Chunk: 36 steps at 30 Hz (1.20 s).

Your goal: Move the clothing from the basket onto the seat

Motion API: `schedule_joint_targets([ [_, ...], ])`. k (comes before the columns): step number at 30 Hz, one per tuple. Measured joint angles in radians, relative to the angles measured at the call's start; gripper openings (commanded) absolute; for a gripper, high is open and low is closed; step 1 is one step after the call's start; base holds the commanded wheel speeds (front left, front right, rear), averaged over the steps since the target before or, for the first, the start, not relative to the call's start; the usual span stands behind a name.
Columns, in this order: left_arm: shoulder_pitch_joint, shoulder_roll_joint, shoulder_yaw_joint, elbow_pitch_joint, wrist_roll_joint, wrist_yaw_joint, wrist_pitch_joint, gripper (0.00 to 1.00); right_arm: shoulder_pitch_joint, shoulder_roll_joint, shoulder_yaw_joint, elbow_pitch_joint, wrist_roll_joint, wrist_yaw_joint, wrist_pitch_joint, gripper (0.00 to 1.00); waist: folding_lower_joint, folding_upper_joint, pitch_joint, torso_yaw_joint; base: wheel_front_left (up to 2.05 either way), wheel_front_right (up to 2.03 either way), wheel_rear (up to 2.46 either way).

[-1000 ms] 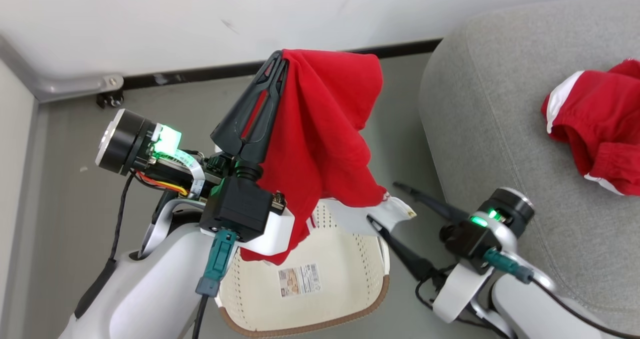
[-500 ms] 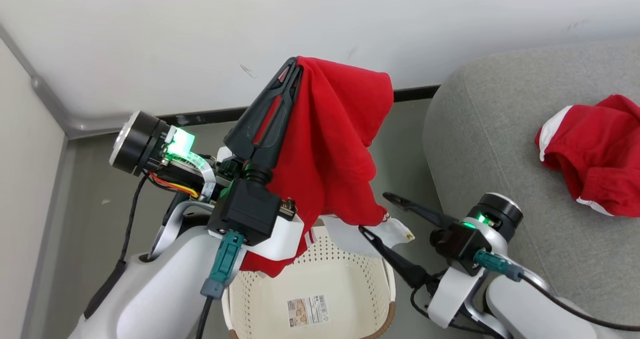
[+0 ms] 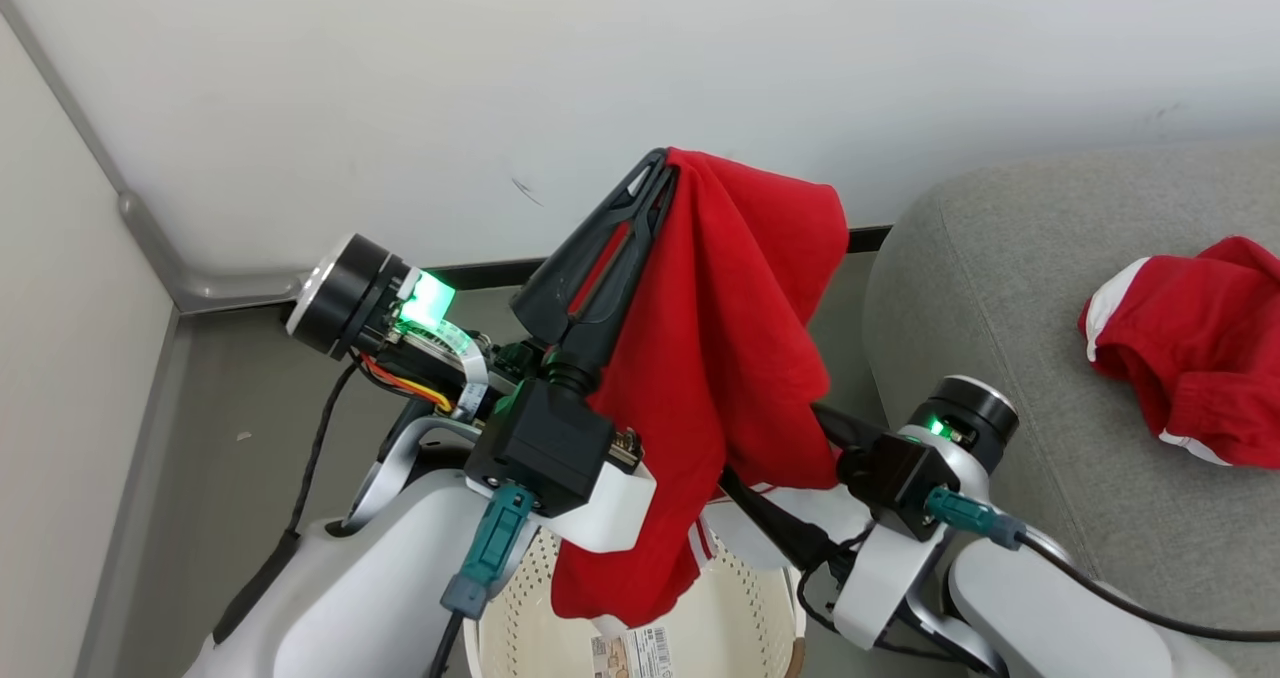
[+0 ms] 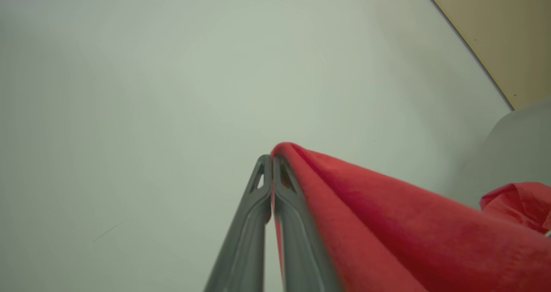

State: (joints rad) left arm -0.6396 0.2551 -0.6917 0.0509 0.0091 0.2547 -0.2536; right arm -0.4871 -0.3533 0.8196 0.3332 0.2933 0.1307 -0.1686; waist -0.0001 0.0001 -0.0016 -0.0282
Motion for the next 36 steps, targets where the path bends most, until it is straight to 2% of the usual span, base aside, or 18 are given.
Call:
schedule_joint_targets([
  [6, 0.0, -0.006, -0.013, -0.004, -0.006, -0.01, 0.008, 0.0, -0.029, -0.006, 0.025, 0.007, 0.01, 0.0, 0.0, 1.0, 0.0, 0.0, -0.012, 0.012, 0.0, 0.0, 0.0],
  [7, 0.0, -0.007, -0.014, -0.005, -0.007, -0.01, 0.008, 0.0, -0.031, -0.006, 0.032, 0.007, 0.011, 0.0, 0.001, 0.8, 0.0, 0.0, -0.014, 0.014, 0.0, 0.0, 0.0],
  [8, 0.0, -0.008, -0.015, -0.005, -0.007, -0.013, 0.008, 0.0, -0.031, -0.006, 0.038, 0.008, 0.017, 0.0, 0.001, 0.47, 0.0, 0.0, -0.016, 0.016, 0.0, 0.0, 0.0],
  [9, 0.0, -0.009, -0.015, -0.004, -0.007, -0.017, 0.009, 0.0, -0.031, -0.005, 0.045, 0.008, 0.023, 0.0, 0.001, 0.3, 0.0001, 0.0, -0.017, 0.019, 0.0, 0.0, 0.0],
  [11, 0.0, -0.009, -0.015, -0.002, -0.016, -0.019, 0.016, 0.0, -0.031, -0.005, 0.058, 0.008, 0.03, 0.0, 0.001, 0.07, 0.0, 0.0, -0.02, 0.022, 0.0, 0.0, 0.0],
  [12, 0.001, -0.008, -0.015, 0.002, -0.018, -0.019, 0.017, 0.0, -0.031, -0.005, 0.061, 0.008, 0.037, 0.0, 0.001, 0.0, 0.0, 0.0, -0.022, 0.024, 0.0, 0.0, 0.0],
  [19, 0.03, 0.011, 0.011, 0.07, -0.064, -0.023, 0.043, 0.0, -0.026, -0.015, 0.063, 0.0, 0.089, 0.0, 0.0, 0.0, 0.0, 0.0, -0.022, 0.019, 0.0, 0.0, 0.0],
  [27, 0.116, 0.018, 0.06, 0.198, -0.166, -0.026, 0.092, 0.0, 0.017, -0.031, -0.022, -0.052, 0.194, 0.0, -0.018, 0.0, 0.0, 0.0, -0.02, -0.003, 0.0, 0.0, 0.0],
  [30, 0.156, 0.001, 0.085, 0.234, -0.229, -0.026, 0.103, 0.0, 0.021, -0.037, -0.052, -0.079, 0.218, 0.0, -0.019, 0.0, 0.0, 0.0, -0.019, -0.015, 0.0, 0.0, 0.0],
  [31, 0.168, -0.003, 0.091, 0.243, -0.241, -0.027, 0.104, 0.12, 0.021, -0.039, -0.06, -0.087, 0.225, 0.0, -0.02, 0.0, 0.0, 0.0, -0.018, -0.019, 0.0, 0.0, 0.0],
  [32, 0.178, -0.007, 0.099, 0.252, -0.258, -0.028, 0.104, 0.37, 0.021, -0.041, -0.071, -0.094, 0.235, 0.0, -0.021, 0.0, 0.0001, 0.0, -0.017, -0.023, 0.0, 0.0, 0.0],
  [33, 0.188, -0.012, 0.108, 0.259, -0.277, -0.035, 0.105, 0.58, 0.021, -0.044, -0.083, -0.1, 0.244, 0.0, -0.022, 0.0, 0.0, 0.0, -0.017, -0.027, 0.0, 0.0, 0.0],
  [34, 0.196, -0.016, 0.117, 0.265, -0.297, -0.035, 0.105, 0.93, 0.021, -0.048, -0.097, -0.104, 0.25, 0.0, -0.022, 0.0, 0.0, 0.0, -0.016, -0.031, 0.0, 0.0, 0.0],
  [35, 0.203, -0.018, 0.123, 0.271, -0.309, -0.036, 0.105, 1.0, 0.021, -0.052, -0.114, -0.105, 0.257, 0.0, -0.022, 0.0, 0.0001, 0.0, -0.015, -0.035, 0.0, 0.0, 0.0],
  [36, 0.209, -0.02, 0.126, 0.274, -0.319, -0.036, 0.105, 1.0, 0.022, -0.056, -0.134, -0.105, 0.264, 0.0, -0.026, 0.0, 0.0, 0.0, -0.014, -0.04, 0.0, 0.0, 0.0],
])
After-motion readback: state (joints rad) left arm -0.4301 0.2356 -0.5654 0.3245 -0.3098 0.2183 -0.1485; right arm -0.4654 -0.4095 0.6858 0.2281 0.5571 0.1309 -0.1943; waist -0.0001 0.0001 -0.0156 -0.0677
